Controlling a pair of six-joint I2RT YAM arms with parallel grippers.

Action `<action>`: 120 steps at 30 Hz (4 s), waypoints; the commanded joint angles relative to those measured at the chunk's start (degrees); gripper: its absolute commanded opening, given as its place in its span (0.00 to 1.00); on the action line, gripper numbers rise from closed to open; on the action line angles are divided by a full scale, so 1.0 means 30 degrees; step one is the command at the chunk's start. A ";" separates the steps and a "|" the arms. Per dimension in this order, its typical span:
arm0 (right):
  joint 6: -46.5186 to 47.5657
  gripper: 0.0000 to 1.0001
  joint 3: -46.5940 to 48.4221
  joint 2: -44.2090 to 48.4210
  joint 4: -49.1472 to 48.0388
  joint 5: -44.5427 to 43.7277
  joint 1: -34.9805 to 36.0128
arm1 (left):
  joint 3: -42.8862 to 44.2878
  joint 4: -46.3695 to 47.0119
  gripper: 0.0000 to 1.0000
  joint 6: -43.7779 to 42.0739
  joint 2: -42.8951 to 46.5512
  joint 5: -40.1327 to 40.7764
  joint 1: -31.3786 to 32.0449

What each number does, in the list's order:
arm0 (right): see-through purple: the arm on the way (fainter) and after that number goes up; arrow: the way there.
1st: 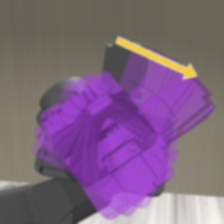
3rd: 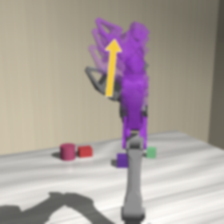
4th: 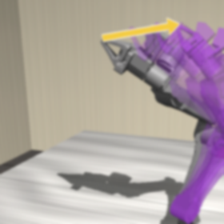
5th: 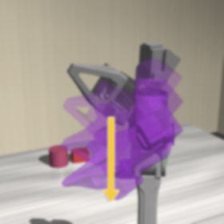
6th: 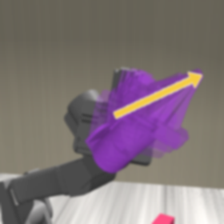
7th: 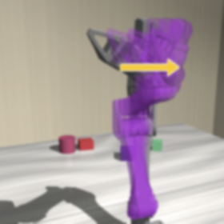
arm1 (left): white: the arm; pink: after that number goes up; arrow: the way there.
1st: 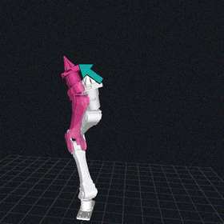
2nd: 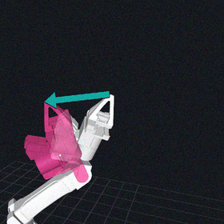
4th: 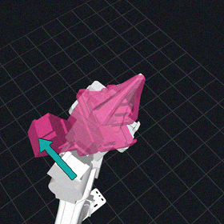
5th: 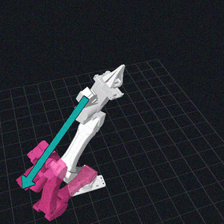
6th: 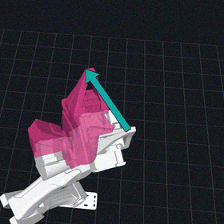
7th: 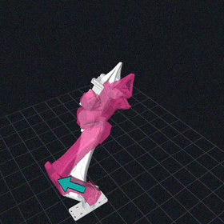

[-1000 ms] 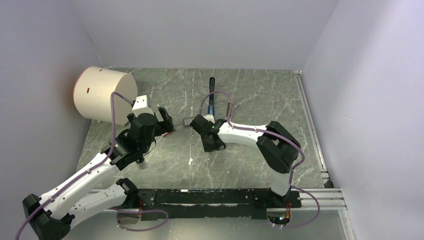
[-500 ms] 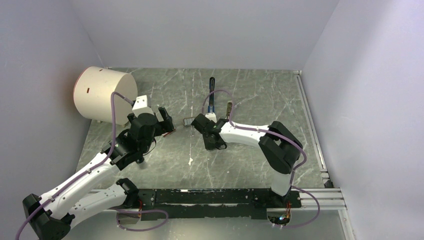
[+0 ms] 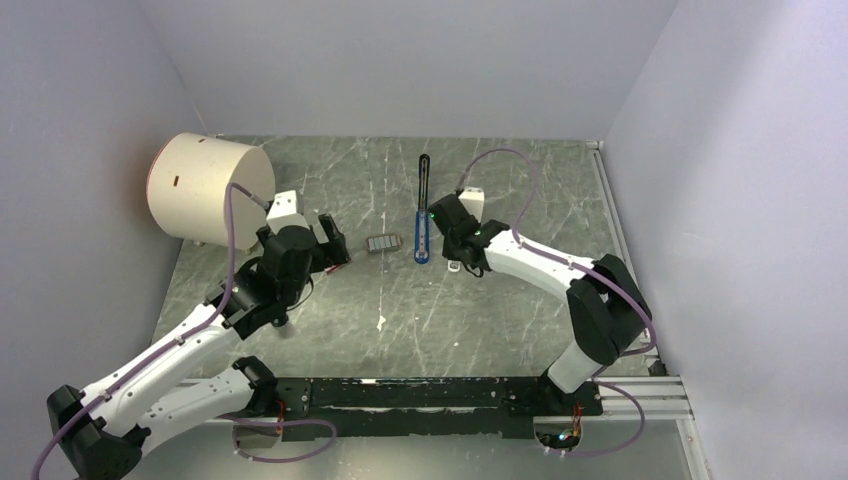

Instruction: Load the staples into the stapler

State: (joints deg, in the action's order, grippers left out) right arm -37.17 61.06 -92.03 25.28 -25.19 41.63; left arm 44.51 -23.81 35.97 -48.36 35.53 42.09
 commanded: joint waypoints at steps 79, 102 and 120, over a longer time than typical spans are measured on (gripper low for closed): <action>0.1218 0.20 -0.0629 -0.2039 -0.3526 -0.0490 -0.1856 | 0.0251 0.0408 0.98 -0.0146 -0.0596 -0.0179 -0.0147; 0.1343 0.20 -0.1883 -0.1185 -0.3811 0.0360 -0.1856 | 0.0283 0.0467 0.98 -0.0180 -0.0710 -0.0212 -0.0125; 0.1327 0.33 -0.1280 -0.0647 -0.3310 0.0223 -0.1855 | 0.0221 0.0467 0.98 -0.0128 -0.0663 -0.0237 -0.0126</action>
State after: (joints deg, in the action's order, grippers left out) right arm -33.06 55.61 -96.07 14.09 -23.16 36.42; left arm 44.51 -23.81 35.77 -50.39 35.33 42.09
